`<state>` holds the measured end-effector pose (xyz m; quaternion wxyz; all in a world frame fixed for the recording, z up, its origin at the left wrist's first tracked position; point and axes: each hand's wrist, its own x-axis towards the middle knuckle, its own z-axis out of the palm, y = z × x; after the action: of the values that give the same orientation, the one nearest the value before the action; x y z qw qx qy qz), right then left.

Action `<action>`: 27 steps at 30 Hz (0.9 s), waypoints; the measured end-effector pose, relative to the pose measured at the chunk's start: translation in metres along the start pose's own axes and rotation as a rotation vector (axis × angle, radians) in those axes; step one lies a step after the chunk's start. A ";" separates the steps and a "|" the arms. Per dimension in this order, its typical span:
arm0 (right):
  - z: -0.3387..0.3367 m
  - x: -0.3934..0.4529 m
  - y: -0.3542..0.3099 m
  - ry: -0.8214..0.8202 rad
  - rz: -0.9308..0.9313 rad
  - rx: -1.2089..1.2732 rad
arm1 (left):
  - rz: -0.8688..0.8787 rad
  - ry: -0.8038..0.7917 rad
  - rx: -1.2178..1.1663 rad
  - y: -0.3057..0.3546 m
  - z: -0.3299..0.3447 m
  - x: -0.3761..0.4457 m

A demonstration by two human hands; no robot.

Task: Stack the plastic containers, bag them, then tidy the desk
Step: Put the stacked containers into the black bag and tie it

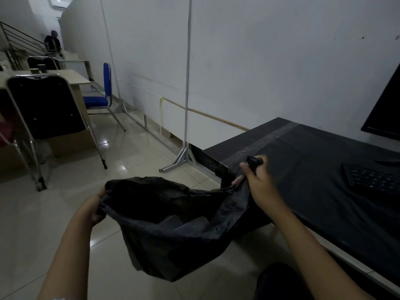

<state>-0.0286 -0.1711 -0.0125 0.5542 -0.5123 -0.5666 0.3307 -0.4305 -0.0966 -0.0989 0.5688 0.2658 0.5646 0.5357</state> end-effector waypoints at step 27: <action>-0.027 -0.027 -0.016 -0.554 0.051 -0.518 | -0.071 0.150 -0.183 -0.003 0.017 0.011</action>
<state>-0.0095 -0.2064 -0.0003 0.2235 -0.5406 -0.7469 0.3161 -0.4162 -0.0821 -0.1020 0.5657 0.1519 0.5634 0.5827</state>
